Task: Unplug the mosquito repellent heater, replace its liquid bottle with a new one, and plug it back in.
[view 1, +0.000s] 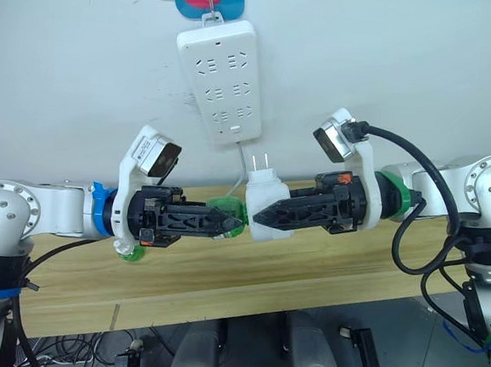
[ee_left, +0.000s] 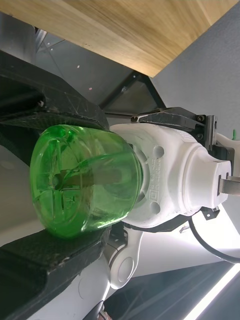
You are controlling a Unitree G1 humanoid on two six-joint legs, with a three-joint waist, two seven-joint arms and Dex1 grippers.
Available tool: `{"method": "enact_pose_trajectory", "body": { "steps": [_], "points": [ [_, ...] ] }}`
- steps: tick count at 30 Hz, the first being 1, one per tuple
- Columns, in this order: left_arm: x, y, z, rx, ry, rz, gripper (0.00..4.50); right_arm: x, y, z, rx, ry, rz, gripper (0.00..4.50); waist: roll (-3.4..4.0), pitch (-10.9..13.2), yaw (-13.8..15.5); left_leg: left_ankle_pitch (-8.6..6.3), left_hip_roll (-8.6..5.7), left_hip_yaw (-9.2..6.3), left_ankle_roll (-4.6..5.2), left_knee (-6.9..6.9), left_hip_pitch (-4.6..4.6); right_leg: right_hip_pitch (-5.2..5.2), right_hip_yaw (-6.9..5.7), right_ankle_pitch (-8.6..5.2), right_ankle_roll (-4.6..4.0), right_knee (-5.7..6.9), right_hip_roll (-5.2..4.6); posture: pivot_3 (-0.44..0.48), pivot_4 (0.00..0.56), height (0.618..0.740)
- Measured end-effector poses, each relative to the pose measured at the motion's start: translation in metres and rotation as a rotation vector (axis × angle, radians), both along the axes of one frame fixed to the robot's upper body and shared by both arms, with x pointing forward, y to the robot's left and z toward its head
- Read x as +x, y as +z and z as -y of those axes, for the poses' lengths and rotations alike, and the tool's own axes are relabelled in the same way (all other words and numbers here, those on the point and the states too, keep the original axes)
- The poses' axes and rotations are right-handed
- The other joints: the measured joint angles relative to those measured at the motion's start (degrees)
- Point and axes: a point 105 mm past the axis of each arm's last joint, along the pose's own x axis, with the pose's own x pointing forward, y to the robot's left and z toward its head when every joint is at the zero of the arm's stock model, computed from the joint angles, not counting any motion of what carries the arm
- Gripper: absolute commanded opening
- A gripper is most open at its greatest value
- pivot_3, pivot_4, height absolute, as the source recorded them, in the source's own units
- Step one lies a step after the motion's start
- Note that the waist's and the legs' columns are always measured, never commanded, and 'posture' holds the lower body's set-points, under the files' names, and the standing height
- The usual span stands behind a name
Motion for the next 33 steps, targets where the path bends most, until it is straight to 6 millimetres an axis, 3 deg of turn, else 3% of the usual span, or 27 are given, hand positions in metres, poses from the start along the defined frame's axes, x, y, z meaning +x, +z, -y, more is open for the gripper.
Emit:
{"method": "enact_pose_trajectory", "body": {
  "steps": [27,31,33],
  "points": [
    [-0.003,0.002,-0.002,0.016,-0.002,0.005,2.28,-0.002,0.001,0.002,-0.007,0.013,0.004,3.01,0.00,0.0,0.0,0.00,0.00,0.01,0.00,-0.01,0.00,-0.01,0.00,0.00,0.00,0.00,0.00,-0.114,0.341,0.734],
    [-0.001,-0.001,-0.008,0.035,0.035,-0.014,2.28,0.001,-0.001,0.012,-0.033,-0.028,0.006,3.01,0.00,0.0,0.0,0.00,-0.01,0.01,0.00,-0.01,0.00,-0.02,0.00,0.00,0.00,0.00,0.00,-0.115,0.339,0.734],
    [-0.001,-0.001,-0.013,0.045,0.050,-0.021,2.28,0.010,0.000,0.025,-0.051,-0.108,0.007,3.01,0.00,0.0,0.1,0.00,-0.01,0.01,0.00,-0.01,-0.01,-0.01,-0.02,0.00,0.00,0.00,-0.01,-0.115,0.339,0.734]
  ]
}}
